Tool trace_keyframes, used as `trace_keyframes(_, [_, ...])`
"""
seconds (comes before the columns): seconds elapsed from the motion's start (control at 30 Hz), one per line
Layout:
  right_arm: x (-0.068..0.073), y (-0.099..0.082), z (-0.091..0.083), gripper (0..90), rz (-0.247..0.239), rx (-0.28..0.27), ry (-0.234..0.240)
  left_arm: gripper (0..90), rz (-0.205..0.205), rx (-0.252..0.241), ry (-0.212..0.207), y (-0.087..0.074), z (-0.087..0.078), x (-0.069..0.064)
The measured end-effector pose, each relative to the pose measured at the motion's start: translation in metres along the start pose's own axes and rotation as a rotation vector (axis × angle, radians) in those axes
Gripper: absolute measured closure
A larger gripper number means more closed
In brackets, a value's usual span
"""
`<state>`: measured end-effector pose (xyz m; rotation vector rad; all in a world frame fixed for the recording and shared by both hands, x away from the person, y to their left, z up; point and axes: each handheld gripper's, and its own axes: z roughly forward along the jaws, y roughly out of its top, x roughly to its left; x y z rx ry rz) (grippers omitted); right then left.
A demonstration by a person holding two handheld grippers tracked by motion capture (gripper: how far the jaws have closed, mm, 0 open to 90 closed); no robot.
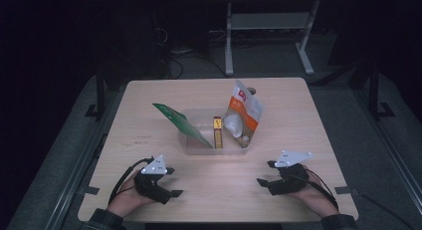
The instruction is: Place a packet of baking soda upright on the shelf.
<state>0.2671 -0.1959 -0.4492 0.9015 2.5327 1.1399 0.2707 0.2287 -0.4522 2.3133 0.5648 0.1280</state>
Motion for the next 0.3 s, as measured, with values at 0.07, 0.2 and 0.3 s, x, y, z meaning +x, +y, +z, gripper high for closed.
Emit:
trace_keyframes(0.07, [0.0002,0.0003,0.0016,26.1,-0.007,0.008,0.001,17.7,0.009,0.007,-0.003,0.0003,0.0004,0.0002])
trace_keyframes(0.2, [0.0003,0.0014,0.0014,25.8,-0.011,-0.004,0.005,17.6,0.012,0.004,-0.007,0.0011,0.0017,-0.0004])
trace_keyframes(0.3, [0.0002,0.0017,0.0009,25.1,-0.011,-0.011,0.004,17.6,0.018,0.007,-0.008,0.0011,0.0021,-0.0005])
